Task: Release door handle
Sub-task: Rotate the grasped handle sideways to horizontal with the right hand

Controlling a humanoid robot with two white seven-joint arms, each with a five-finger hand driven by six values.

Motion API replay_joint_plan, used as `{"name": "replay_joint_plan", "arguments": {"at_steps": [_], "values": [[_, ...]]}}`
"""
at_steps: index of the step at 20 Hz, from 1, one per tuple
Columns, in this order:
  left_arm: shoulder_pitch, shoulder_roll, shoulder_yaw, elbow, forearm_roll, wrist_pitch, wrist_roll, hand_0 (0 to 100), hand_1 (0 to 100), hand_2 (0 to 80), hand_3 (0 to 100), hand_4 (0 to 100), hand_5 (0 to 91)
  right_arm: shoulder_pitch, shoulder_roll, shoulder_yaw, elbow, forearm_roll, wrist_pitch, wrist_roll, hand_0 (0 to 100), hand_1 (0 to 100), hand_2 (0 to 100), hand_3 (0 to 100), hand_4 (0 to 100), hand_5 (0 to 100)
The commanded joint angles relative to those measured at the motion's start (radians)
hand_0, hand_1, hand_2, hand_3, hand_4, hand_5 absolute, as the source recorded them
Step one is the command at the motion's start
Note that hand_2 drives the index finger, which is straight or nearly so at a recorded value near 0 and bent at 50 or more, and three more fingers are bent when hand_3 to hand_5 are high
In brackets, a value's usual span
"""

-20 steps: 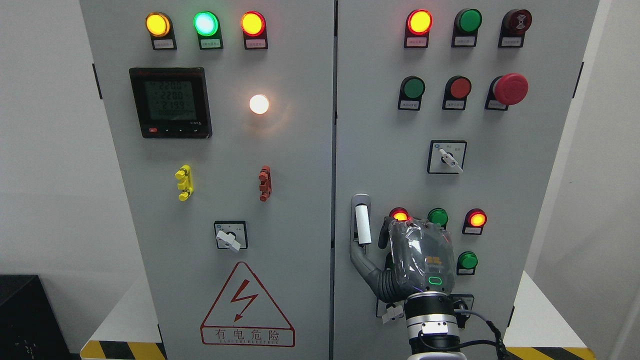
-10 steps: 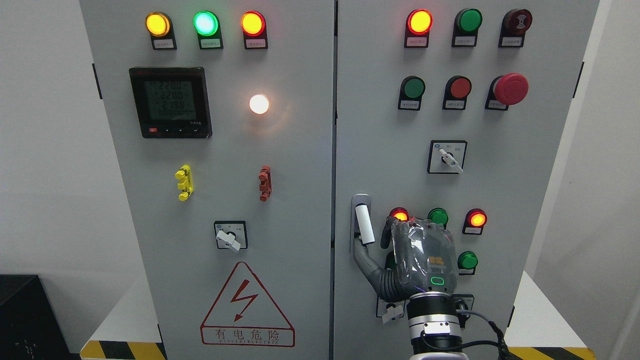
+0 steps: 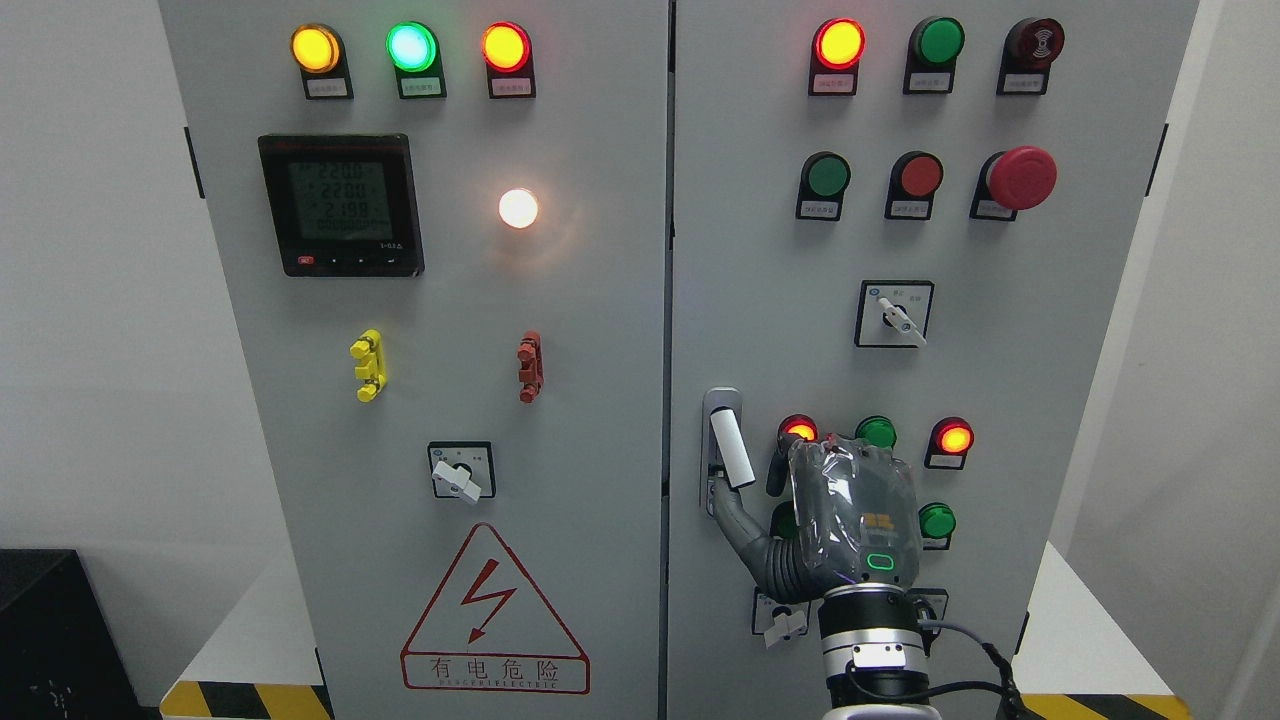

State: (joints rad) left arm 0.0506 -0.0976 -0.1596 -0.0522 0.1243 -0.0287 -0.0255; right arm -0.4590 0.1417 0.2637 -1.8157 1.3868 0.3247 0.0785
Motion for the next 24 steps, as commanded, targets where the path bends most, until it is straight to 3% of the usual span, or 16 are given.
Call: {"name": "replay_joint_plan", "arguments": {"at_steps": [1,24], "values": [[0.0,0.001,0.0,0.0,0.0,0.001,-0.001,0,0,4.3,11,0,0.0,0.0,0.001,-0.012,-0.004,0.0,0.001,0.0,41,38,70,94,77,73],[0.0,0.001,0.0,0.0,0.0,0.0,-0.001,0,0,4.3,11,0,0.0,-0.001,-0.001,-0.029,-0.019,-0.002,-0.003,0.0,42,39,70,94,77,73]]}}
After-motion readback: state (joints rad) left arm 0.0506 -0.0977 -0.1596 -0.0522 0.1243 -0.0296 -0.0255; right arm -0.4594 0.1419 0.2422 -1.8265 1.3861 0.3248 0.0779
